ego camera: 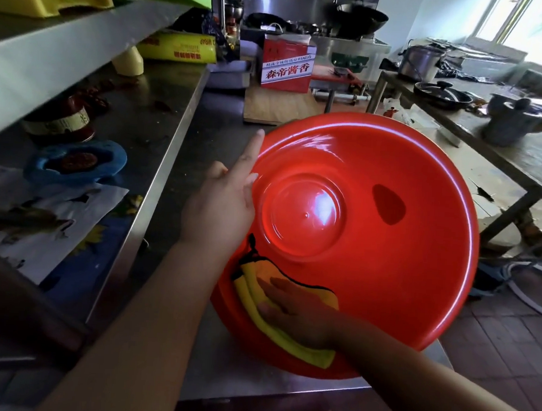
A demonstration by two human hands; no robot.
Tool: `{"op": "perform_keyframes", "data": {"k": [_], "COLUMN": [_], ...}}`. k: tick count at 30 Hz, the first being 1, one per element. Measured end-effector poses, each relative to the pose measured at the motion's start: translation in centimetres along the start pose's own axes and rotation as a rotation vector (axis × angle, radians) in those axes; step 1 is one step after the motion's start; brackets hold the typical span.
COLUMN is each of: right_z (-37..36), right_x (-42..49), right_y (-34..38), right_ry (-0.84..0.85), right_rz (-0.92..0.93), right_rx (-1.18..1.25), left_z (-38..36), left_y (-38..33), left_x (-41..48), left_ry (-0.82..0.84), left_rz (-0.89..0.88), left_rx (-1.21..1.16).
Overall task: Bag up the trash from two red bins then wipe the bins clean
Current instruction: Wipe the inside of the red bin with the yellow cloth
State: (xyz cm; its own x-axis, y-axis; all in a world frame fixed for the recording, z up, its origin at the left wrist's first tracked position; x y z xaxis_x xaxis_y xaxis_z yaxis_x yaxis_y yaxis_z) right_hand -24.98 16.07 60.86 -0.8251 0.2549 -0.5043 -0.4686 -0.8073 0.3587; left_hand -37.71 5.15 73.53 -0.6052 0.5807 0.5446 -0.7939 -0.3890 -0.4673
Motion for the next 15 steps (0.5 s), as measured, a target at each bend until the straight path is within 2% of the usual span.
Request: {"op": "perform_keyframes", "data": {"k": [8,15], "right_z": [0.6,0.6], "right_x": [4.4,10.0], "right_y": [-1.7,-3.3], "right_ry": [-0.002,0.035], "right_rz": [-0.039,-0.167], "right_rx": [0.007,-0.064], "left_z": [0.1,0.0], "left_y": [-0.2,0.6], "left_x": [0.0,0.0], "left_ry": [0.0,0.016], "left_rz": [0.022,0.017], "left_rx": [-0.037,-0.03]}}
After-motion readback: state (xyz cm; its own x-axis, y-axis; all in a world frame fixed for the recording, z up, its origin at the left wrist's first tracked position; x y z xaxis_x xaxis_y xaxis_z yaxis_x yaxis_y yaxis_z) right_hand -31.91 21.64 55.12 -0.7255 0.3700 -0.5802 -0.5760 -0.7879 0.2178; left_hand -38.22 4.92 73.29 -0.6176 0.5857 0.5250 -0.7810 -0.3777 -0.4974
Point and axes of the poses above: each hand's wrist, its own x-axis towards the middle knuckle, its own z-axis out of the back of the hand, y = z × x, the point moved 1 cm from there along x, towards the middle knuckle, and after that the axes turned 12 degrees about -z, right-handed, at the moved point
